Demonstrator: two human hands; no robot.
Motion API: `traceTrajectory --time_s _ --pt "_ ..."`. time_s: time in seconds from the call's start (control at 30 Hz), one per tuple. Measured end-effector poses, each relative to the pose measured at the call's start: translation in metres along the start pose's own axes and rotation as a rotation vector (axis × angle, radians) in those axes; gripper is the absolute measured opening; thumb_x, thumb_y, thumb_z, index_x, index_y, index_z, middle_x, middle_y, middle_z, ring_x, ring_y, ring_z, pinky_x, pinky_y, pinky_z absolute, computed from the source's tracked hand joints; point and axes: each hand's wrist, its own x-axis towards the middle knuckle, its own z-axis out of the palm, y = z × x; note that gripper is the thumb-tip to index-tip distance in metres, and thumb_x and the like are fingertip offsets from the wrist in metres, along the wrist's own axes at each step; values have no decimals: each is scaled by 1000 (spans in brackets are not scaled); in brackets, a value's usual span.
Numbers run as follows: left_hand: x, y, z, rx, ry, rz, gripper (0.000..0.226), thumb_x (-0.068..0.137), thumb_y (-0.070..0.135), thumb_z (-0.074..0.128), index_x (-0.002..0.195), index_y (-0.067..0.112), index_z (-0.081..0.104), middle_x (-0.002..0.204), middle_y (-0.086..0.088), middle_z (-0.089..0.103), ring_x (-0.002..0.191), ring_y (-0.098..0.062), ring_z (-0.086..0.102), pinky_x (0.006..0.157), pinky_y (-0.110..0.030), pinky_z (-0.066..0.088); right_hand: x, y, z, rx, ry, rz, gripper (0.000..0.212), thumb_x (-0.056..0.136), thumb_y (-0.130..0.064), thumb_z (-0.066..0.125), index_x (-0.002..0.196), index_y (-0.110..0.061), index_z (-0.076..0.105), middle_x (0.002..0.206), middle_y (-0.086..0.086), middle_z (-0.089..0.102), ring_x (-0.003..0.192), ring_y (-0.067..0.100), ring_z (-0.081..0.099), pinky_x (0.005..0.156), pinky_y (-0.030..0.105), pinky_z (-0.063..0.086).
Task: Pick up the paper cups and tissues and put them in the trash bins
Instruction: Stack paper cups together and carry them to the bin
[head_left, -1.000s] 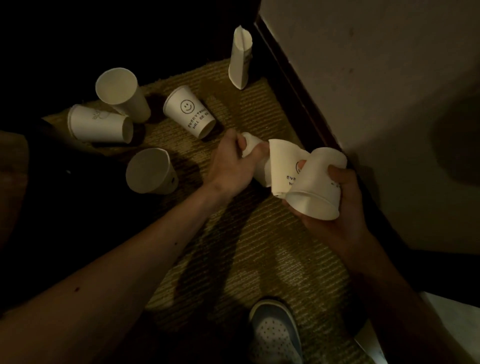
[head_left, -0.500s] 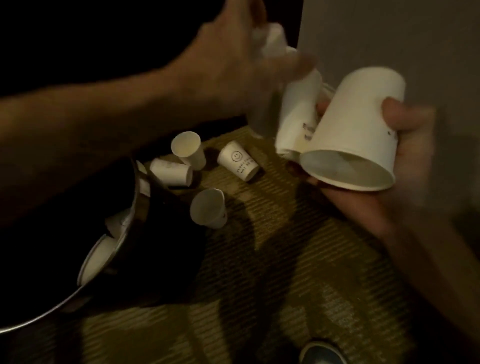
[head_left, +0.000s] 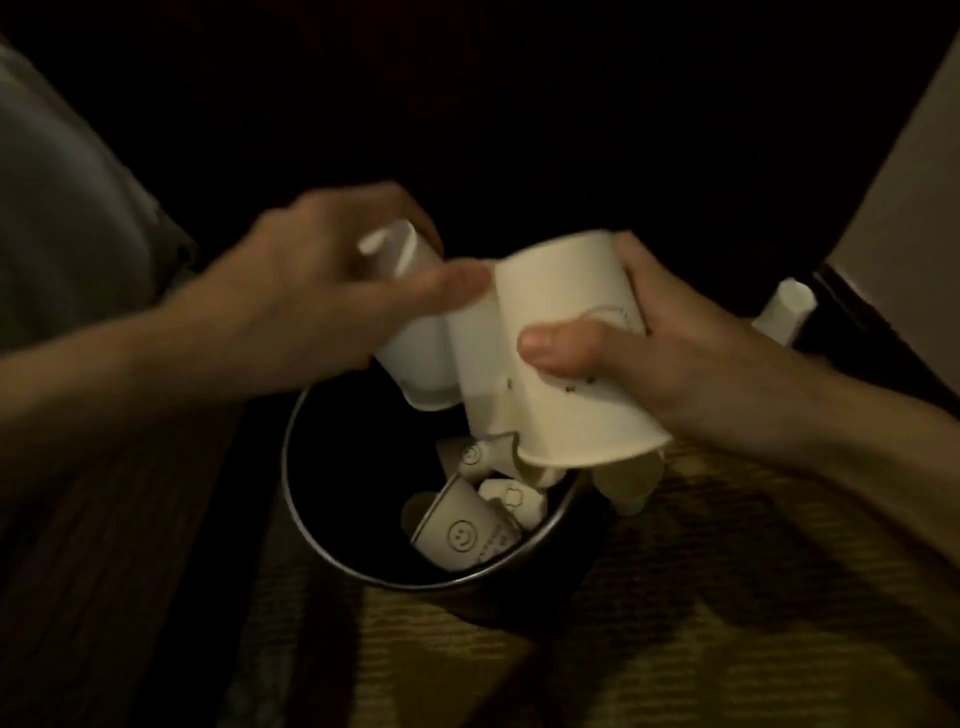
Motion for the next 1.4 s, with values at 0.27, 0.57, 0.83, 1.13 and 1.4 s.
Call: traceTrajectory --time_s 0.27,0.57,0.83,1.13,1.4 --pt "-26 -57 48 23 -296 -102 50 76 73 37 99 38 63 83 15 63 74 4 62 57 -14 45 17 25 41 -1048 -84 -5 100 59 -97 12 135 -33 18 149 -5 36 137 8 12 109 48 18" --pt "-2 -41 40 18 -268 -32 11 91 42 58 84 35 64 67 20 64 63 12 59 47 -7 40 6 29 18 -768 73 -68 67 78 -76 39 132 -35 47 122 -19 42 102 -15 30 87 14 29" --pt "39 61 87 45 -226 272 13 94 39 60 89 27 63 73 10 60 69 5 58 53 -11 45 -26 89 -46 -426 379 156 13 97 -29 55 108 -34 59 101 -20 57 92 -6 54 68 14 39" --pt "110 83 212 384 -715 260 31 91 30 68 119 18 61 104 5 55 98 -17 58 80 -30 49 -27 198 -27 30 430 690 17 89 -29 70 99 -23 58 108 6 65 95 26 63 79 45 56" --pt "136 64 255 641 -896 158 49 90 30 70 135 17 53 122 -4 59 98 -19 57 73 -27 40 -19 218 -23 104 344 714 22 90 -27 69 105 -10 69 108 11 69 100 29 65 87 46 56"
